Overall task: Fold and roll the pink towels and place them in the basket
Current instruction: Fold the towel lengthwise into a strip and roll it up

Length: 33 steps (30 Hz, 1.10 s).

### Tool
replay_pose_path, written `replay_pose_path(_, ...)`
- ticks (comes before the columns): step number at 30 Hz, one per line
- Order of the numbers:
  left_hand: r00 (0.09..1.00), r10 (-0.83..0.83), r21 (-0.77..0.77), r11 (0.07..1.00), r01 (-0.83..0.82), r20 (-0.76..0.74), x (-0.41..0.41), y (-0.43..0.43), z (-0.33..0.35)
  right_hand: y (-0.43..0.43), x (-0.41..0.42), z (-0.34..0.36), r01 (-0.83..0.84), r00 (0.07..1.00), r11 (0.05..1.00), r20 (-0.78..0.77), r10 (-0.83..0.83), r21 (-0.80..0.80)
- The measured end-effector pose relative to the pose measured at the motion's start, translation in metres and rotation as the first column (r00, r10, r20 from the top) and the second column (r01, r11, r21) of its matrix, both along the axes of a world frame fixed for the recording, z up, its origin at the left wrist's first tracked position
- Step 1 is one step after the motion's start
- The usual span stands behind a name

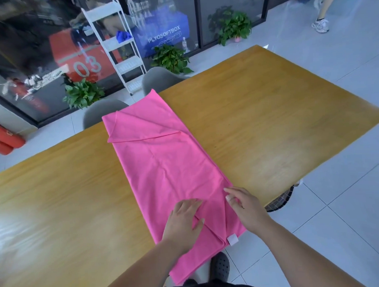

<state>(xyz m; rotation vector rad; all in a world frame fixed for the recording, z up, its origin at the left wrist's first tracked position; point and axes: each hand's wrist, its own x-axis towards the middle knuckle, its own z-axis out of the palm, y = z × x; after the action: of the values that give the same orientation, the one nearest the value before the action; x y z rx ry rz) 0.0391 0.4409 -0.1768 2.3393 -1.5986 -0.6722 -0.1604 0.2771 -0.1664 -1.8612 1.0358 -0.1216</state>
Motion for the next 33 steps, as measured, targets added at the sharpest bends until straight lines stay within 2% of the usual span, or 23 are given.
replay_pose_path(6, 0.997, -0.068, 0.043, 0.997, 0.069, -0.027, -0.011, 0.007, 0.007, 0.020, -0.009, 0.010, -0.007, 0.995, 0.998, -0.100, 0.000, -0.069)
replay_pose_path(10, 0.998, -0.055, 0.051, 0.997, 0.055, 0.000, -0.020, 0.002, 0.006, 0.031, -0.019, 0.015, 0.019, 0.997, 0.996, -0.075, -0.025, -0.083)
replay_pose_path(12, 0.999, -0.002, 0.035, 0.999, 0.003, -0.032, -0.028, 0.001, 0.007, 0.030, -0.025, 0.018, 0.004, 0.999, 0.996, -0.048, -0.008, -0.091)
replay_pose_path(16, 0.954, 0.162, -0.075, 0.980, -0.186, -0.252, -0.059, -0.013, 0.022, 0.011, -0.034, 0.028, 0.052, 0.999, 0.998, 0.001, -0.052, -0.034)
replay_pose_path(19, 0.894, 0.071, -0.154, 0.976, -0.154, -0.441, -0.101, -0.035, 0.034, -0.010, -0.041, 0.026, 0.158, 0.987, 0.987, 0.031, -0.159, 0.038)
replay_pose_path(21, 0.830, 0.065, -0.127, 0.979, -0.162, -0.554, -0.127, -0.042, 0.037, -0.020, -0.049, 0.019, 0.153, 0.987, 0.981, 0.025, -0.157, 0.118)
replay_pose_path(22, 0.819, 0.095, -0.114, 0.975, -0.191, -0.565, -0.136, -0.041, 0.035, -0.022, -0.053, 0.014, 0.139, 0.990, 0.979, 0.017, -0.143, 0.147)
replay_pose_path(25, 0.880, 0.243, -0.142, 0.935, -0.324, -0.408, -0.139, -0.021, 0.024, -0.021, -0.059, 0.008, 0.037, 0.999, 0.990, -0.042, -0.032, 0.132)
replay_pose_path(28, 0.894, 0.392, -0.137, 0.895, -0.425, -0.216, -0.126, 0.019, 0.014, -0.015, -0.059, 0.008, -0.012, 0.998, 0.997, -0.054, 0.016, 0.071)
replay_pose_path(33, 0.900, 0.431, -0.063, 0.902, -0.428, 0.062, -0.107, 0.076, 0.002, -0.008, -0.057, 0.000, -0.039, 0.998, 0.999, -0.039, 0.038, -0.017)
